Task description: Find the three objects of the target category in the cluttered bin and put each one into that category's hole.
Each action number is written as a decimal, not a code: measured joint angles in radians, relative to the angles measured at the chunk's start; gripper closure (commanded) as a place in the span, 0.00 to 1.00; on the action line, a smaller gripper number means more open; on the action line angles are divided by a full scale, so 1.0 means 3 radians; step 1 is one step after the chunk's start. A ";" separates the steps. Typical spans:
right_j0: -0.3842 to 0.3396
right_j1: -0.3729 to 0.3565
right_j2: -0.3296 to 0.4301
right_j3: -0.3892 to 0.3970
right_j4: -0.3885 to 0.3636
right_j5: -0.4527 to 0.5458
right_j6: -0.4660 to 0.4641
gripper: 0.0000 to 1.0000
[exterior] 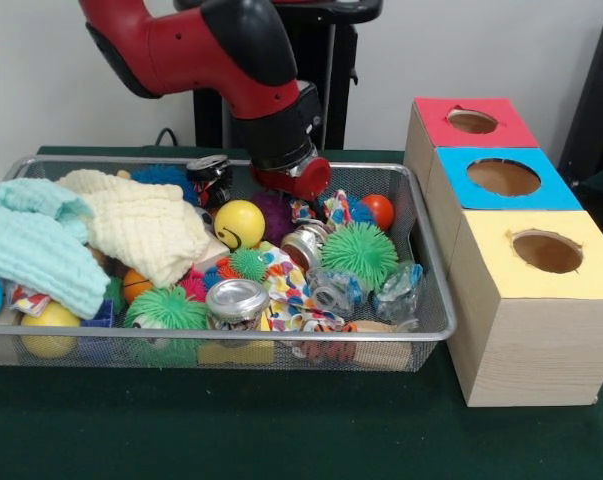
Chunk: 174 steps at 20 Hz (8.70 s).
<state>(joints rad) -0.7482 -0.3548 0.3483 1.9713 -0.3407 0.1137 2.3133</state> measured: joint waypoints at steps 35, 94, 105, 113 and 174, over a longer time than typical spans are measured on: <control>0.1249 -0.0525 -0.0446 -0.0227 0.0224 0.0668 0.0000 0.00; 0.0327 -0.0975 -0.0645 -0.0354 -0.0942 0.0720 0.0000 0.00; 0.0611 -0.1090 -0.0731 -0.0454 -0.1141 0.0721 0.0000 0.00; 0.0675 -0.1281 -0.0748 -0.0466 -0.1185 0.0721 0.0000 0.00; -0.0413 -0.0449 0.0317 -0.1062 -0.1145 0.1371 -0.0027 1.00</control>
<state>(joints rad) -0.8722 -0.4895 0.4434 1.6529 -0.6842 0.5249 2.3053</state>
